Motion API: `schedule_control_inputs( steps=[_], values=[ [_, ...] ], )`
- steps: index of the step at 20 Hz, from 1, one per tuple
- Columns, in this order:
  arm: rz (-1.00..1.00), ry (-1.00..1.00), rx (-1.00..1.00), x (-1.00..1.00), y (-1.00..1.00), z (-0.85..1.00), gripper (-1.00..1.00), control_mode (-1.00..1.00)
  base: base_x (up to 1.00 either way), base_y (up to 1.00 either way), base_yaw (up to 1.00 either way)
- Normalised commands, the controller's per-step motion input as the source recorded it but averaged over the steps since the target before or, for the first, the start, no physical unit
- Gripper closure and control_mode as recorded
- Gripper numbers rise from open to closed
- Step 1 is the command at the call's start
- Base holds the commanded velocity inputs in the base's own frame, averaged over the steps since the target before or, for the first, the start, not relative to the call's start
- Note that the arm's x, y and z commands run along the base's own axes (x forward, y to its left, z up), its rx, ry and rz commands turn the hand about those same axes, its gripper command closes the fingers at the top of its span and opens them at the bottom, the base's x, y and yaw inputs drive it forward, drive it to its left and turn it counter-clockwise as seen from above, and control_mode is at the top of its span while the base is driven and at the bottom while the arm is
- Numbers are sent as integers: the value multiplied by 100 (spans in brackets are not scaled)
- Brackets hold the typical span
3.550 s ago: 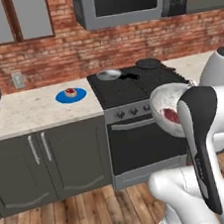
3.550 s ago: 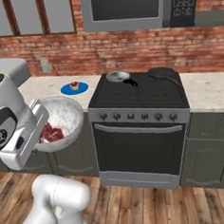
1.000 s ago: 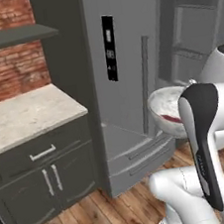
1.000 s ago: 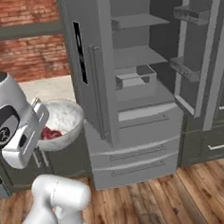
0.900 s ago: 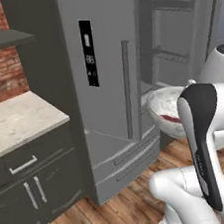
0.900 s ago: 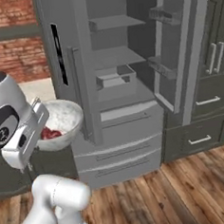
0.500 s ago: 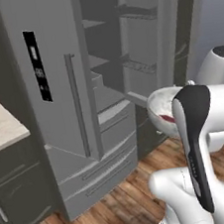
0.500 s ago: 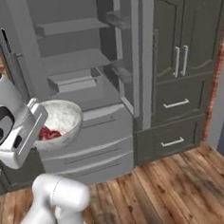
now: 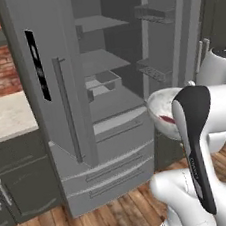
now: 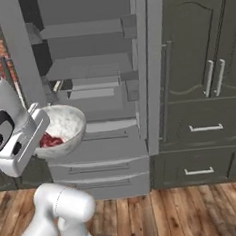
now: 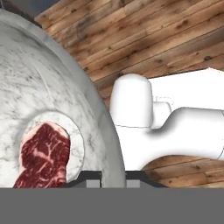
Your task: Place one of the steaks on the plate and the other in the bowl. Then place the bowl in the fridge.
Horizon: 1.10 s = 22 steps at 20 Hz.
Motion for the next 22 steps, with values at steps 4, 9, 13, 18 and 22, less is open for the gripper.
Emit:
schedule_control_inputs(
  steps=[4,9,13,18,22],
  values=[
    [0,0,0,0,0,0,100,100,17,-13,31],
    [0,0,0,0,0,0,100,100,16,-19,30],
    [0,0,0,0,0,0,100,100,32,-59,38],
    [0,0,0,0,0,0,100,100,71,-72,37],
    [0,0,0,0,0,0,100,100,92,-26,19]
  ],
)
